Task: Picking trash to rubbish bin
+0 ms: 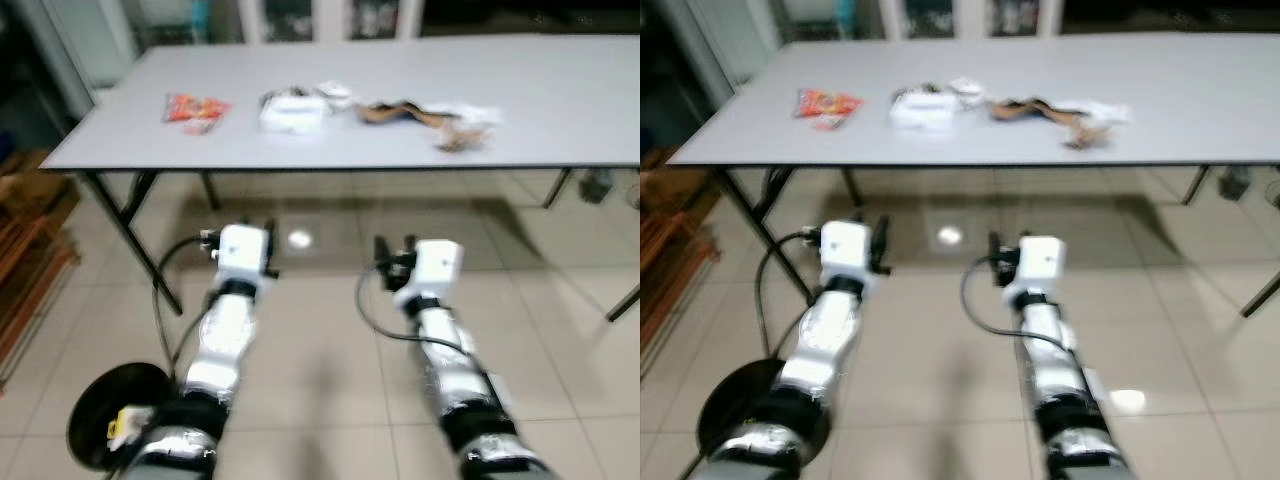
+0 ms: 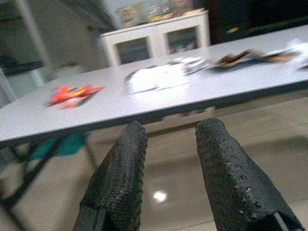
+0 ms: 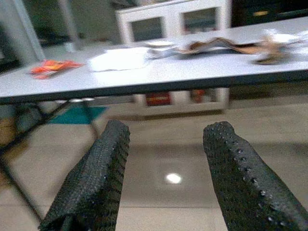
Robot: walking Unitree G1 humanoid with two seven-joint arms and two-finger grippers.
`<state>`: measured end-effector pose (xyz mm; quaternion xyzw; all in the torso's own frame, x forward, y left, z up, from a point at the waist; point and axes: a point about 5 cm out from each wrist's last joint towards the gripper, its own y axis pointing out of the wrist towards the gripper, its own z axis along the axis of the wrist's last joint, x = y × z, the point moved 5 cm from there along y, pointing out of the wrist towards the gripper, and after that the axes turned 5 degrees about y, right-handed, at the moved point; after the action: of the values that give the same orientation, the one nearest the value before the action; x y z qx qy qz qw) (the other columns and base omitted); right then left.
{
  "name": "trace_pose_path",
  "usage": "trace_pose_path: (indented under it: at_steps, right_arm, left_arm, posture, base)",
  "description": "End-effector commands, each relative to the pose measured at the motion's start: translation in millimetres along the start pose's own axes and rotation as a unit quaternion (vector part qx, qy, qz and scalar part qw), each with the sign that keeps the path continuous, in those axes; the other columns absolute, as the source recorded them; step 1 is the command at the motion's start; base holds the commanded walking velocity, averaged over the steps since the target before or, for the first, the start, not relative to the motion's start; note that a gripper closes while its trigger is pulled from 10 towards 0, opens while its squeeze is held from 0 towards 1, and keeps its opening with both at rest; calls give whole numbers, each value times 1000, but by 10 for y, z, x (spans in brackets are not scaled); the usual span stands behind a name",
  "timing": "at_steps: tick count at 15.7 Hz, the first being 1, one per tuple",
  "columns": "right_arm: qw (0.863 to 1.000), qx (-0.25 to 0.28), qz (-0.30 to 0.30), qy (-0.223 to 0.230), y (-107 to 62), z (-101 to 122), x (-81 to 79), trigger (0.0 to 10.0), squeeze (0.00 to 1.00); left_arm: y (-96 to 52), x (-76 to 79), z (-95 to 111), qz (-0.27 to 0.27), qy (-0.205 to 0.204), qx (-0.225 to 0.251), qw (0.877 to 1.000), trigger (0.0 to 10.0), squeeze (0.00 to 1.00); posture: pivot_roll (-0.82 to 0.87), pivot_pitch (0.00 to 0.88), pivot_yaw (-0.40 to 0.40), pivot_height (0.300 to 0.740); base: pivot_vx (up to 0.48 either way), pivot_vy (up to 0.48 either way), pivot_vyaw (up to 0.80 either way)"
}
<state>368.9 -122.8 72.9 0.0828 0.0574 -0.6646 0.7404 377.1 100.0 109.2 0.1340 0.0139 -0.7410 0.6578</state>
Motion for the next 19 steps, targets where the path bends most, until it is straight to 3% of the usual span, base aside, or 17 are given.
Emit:
trace_pose_path:
  at_steps: [1,14,19]
  right_arm:
    - [1000,6,9,13,49,44,-110,10000,0]
    - [1000,8,12,-9,53,58,-113,10000,0]
    - [1000,12,7,-2,54,69,-105,10000,0]
  left_arm:
    - [-13,-103,-43,6,7,-8,1000,10000,0]
    - [-10,-120,-33,9,7,-6,1000,10000,0]
    - [-9,-124,-30,9,8,-6,1000,10000,0]
  posture:
    - [-6,31,35,740]
    - [-4,34,34,740]
    - [-6,33,36,740]
  base:
    - [326,0,0]
    - [324,0,0]
    - [323,0,557]
